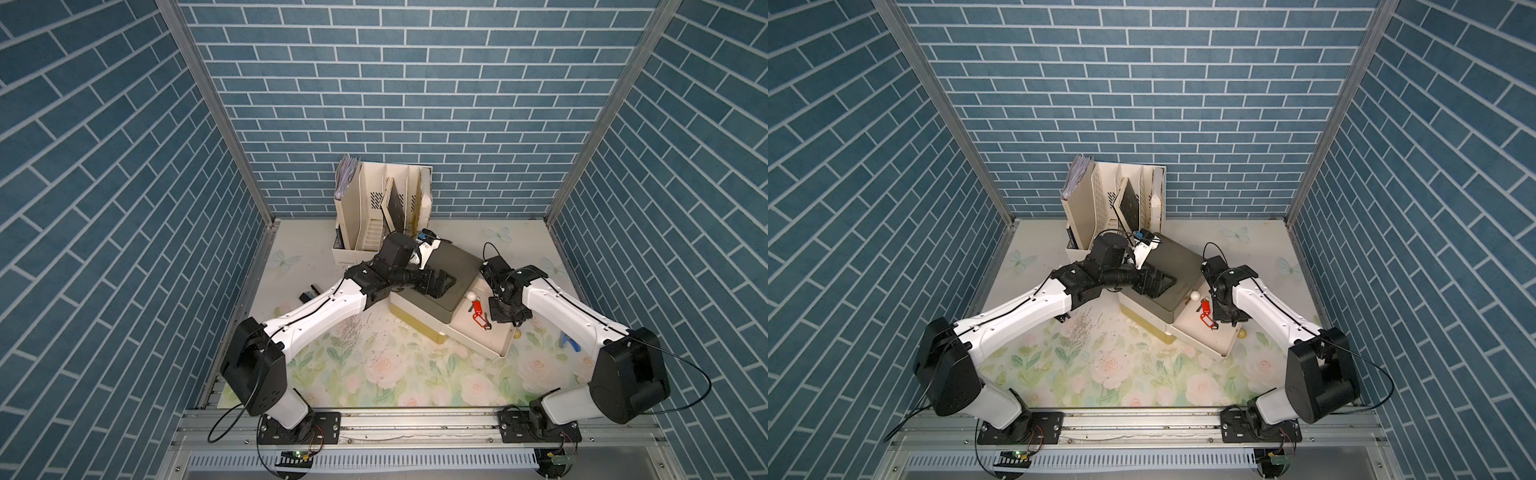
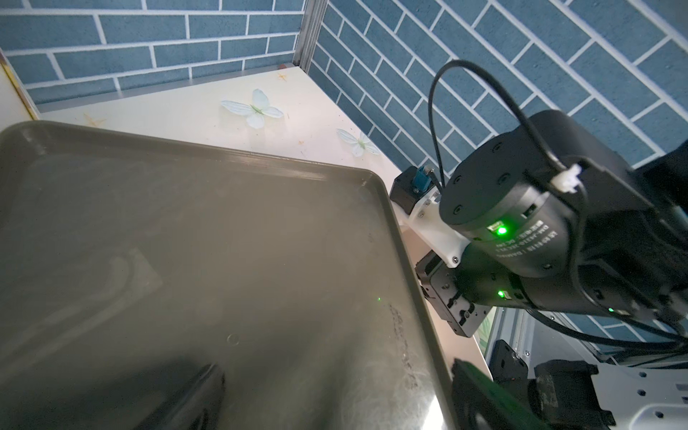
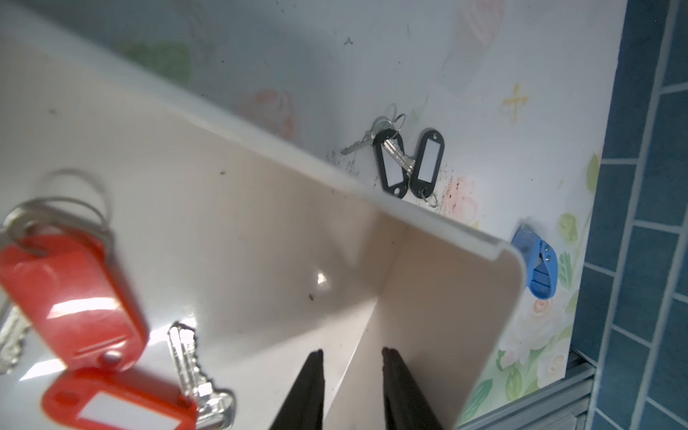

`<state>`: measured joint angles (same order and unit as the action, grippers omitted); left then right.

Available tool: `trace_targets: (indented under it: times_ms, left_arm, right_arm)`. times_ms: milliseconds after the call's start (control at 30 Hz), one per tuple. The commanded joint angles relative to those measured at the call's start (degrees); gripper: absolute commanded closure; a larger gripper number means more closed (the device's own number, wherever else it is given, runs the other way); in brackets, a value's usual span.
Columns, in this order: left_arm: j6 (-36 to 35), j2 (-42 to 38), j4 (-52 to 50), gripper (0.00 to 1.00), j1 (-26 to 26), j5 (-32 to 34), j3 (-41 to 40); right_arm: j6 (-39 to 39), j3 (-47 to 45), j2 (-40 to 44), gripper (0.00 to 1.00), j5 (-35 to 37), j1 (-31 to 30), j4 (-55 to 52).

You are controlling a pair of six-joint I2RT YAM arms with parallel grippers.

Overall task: Take the keys out of the drawer
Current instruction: Open the drawer in the storage box.

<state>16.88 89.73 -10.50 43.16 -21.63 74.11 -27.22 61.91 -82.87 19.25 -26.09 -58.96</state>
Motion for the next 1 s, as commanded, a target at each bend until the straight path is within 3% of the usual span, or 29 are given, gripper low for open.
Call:
trace_targets:
  times_ms: [0, 133, 433, 667, 967]
  left_arm:
    - [0.4, 1.1, -3.3, 0.0, 0.1, 0.2, -1.7]
    - [1.0, 1.4, -2.7, 0.0, 0.1, -0.4, -1.5]
    - [0.4, 0.5, -3.5, 0.0, 0.1, 0.2, -1.7]
    - [0.5, 1.0, -2.9, 0.0, 0.1, -0.3, -1.7]
    - [0.3, 0.8, -2.9, 0.0, 0.1, -0.2, -2.0]
  right_arm:
    - [-1.3, 1.9, 1.3, 0.71, 3.0, -0.8, -8.1]
    - [1.4, 4.8, -0.9, 0.68, -3.4, -4.1, -2.5]
    - [0.3, 6.7, -7.4, 0.66, 2.3, -4.5, -2.8]
    - [-4.4, 5.2, -4.3, 0.67, 9.5, -4.5, -12.2]
    - [-4.3, -0.7, -0.3, 0.67, 3.7, -4.0, -11.1]
